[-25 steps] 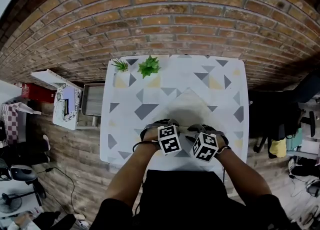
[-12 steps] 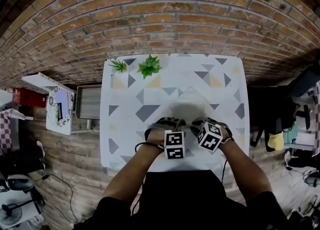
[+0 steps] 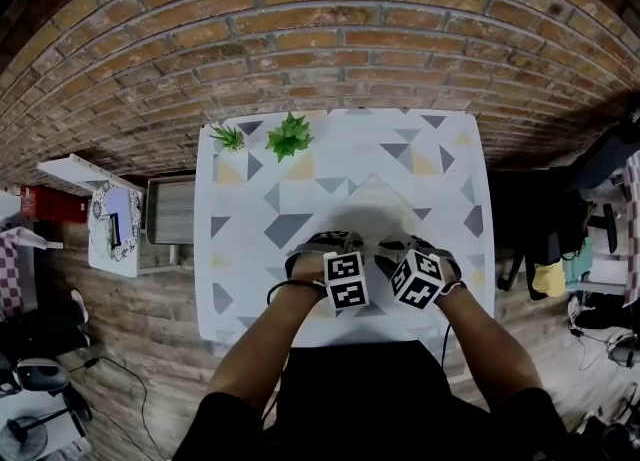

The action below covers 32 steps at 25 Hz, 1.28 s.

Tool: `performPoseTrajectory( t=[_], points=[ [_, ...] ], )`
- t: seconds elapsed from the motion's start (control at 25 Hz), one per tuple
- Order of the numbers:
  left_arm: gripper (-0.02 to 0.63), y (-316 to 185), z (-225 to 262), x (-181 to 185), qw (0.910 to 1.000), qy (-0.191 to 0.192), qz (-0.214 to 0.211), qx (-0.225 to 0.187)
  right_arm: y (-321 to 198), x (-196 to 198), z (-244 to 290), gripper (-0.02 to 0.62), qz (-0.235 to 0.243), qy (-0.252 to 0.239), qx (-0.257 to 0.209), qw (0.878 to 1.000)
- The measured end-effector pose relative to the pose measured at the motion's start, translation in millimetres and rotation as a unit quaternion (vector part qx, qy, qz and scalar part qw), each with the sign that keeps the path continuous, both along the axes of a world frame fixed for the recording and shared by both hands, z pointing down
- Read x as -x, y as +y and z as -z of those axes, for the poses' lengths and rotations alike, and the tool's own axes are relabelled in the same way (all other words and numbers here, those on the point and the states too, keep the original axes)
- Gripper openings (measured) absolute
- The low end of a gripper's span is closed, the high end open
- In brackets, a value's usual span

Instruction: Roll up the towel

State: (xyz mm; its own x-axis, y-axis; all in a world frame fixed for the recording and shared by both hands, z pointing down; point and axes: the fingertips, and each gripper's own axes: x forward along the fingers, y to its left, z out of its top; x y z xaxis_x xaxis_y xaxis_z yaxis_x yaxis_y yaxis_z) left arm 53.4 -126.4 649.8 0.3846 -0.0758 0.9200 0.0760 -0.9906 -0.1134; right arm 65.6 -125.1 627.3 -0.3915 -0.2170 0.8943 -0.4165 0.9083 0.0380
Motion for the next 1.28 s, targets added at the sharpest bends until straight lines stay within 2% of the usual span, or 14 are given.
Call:
performPoseTrajectory(
  t=[0.16, 0.36, 0.48, 0.64, 0.84, 0.96, 1.12, 1.28],
  points=[
    [0.153, -9.2, 0.8, 0.4, 0.9997, 0.005, 0.018, 0.018, 11.2, 4.3, -4.4, 0.143, 0.015, 0.003, 0.008, 1.000],
    [0.153, -17.7, 13.2, 2.6, 0.9996, 0.008, 0.027, 0.000, 5.9, -4.3, -26.7, 0.161, 0.010, 0.030, 0.016, 0.999],
    [0.153, -15.7, 19.3, 2.9, 0.9998, 0.004, 0.010, -0.015, -1.9, -6.4, -28.4, 0.161, 0.011, 0.032, 0.011, 0.999],
    [0.191, -11.3, 12.5, 0.0, 0.9992, -0.015, -0.017, -0.033, -9.6, -8.2, -30.7, 0.133, 0.015, 0.039, 0.007, 0.999],
    [0.206, -19.5, -3.9, -3.0, 0.9985, -0.035, -0.014, -0.039, -15.5, -7.4, -28.2, 0.098, 0.006, 0.020, 0.031, 0.999],
    [0.201, -20.6, -10.6, -2.6, 0.9984, -0.045, -0.015, -0.033, -13.2, -8.4, -23.6, 0.084, -0.009, -0.006, 0.060, 0.998],
    [0.118, -14.9, -8.6, -4.5, 0.9989, -0.042, -0.014, -0.016, -7.9, -12.1, -20.5, 0.081, -0.008, -0.010, 0.069, 0.998],
    [0.091, 5.5, -5.4, -5.3, 0.9986, -0.038, -0.014, 0.035, 6.9, -12.8, -17.6, 0.084, 0.005, -0.007, 0.071, 0.997]
  ],
)
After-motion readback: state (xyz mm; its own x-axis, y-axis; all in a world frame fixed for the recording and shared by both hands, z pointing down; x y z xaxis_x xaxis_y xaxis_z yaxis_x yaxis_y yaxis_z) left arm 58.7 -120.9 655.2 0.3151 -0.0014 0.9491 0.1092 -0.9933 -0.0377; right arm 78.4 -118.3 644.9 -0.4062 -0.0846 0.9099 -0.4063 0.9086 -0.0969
